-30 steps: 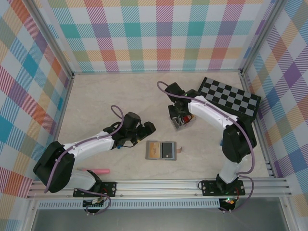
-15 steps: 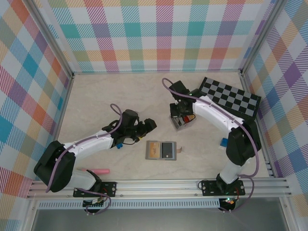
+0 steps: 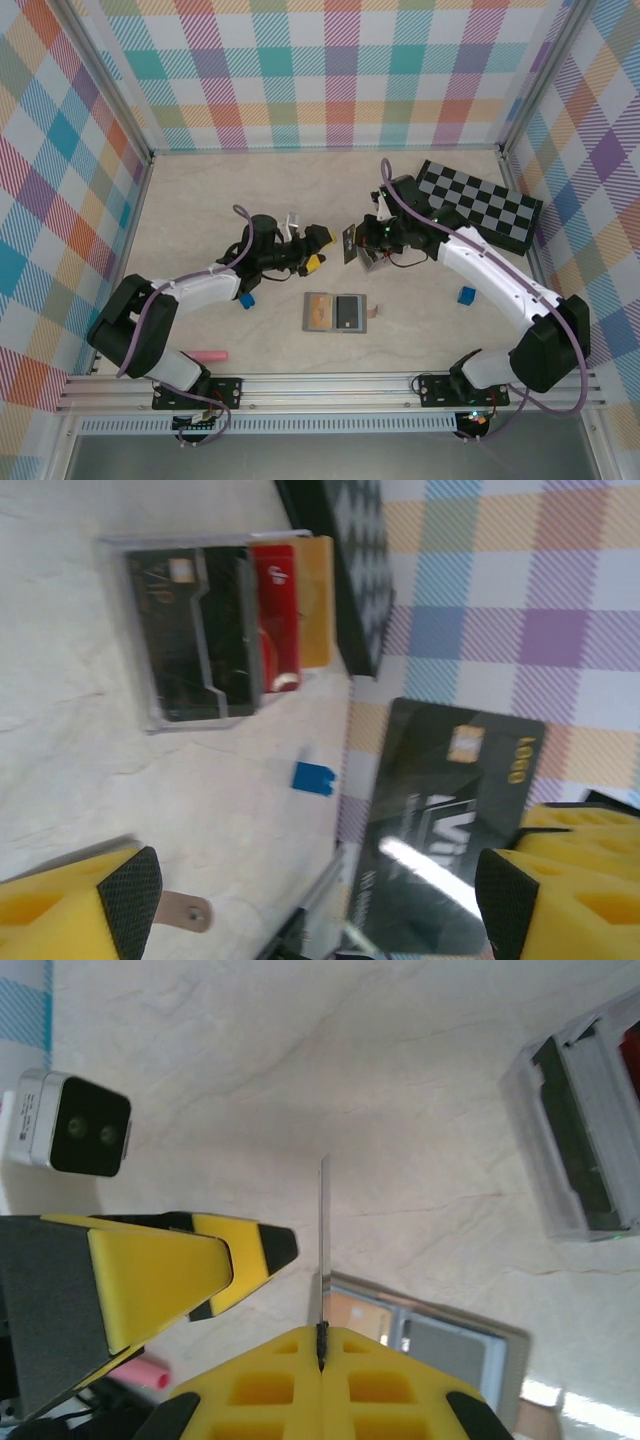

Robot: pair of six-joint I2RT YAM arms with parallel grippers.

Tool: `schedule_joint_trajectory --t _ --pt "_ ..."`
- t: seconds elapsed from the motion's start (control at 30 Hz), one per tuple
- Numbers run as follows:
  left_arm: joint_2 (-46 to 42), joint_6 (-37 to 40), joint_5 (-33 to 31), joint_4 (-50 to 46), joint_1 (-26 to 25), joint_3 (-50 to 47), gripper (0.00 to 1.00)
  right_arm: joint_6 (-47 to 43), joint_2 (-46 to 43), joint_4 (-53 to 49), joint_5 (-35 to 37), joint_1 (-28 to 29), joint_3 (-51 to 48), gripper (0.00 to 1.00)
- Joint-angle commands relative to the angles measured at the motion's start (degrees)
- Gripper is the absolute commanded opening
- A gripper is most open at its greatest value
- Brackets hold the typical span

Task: Put the credit cards into the card holder

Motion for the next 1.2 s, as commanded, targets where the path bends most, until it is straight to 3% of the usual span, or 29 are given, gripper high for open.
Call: schedule_joint_trajectory --t 0.0,0.3,0.53,0.77,0.97,1.07,1.17 --pt "0.44 -3.55 5.03 11.13 0.80 -0.19 0.82 5.14 -2.39 5.62 -6.70 -1.05 -1.97 0.00" --pt "0.79 -6.10 6.45 16.15 0.87 0.20 0.77 9.98 -4.41 13.02 -14.08 -4.37 -5.91 0.00" --pt "0.19 -8.05 7.00 18.65 0.87 0.75 0.65 12.43 -3.97 17.72 -17.72 -5.28 -7.47 0.00" --pt "-0.43 -9.54 6.88 20.65 0.87 0.60 0.42 14.03 -3.29 19.86 -18.78 -6.00 -8.97 0.00" --pt "-0.80 -9.94 6.40 20.55 0.87 0.12 0.05 15.82 -3.48 23.05 -21.31 -6.99 -10.96 0.01" --pt "-0.96 -10.83 6.32 21.74 0.84 -0.33 0.00 16.64 -3.43 24.64 -22.67 -7.59 -11.88 0.04" --pt "-0.92 -12.02 6.28 23.19 0.87 -0.63 0.00 16.78 -3.46 25.08 -22.79 -7.91 -12.49 0.17"
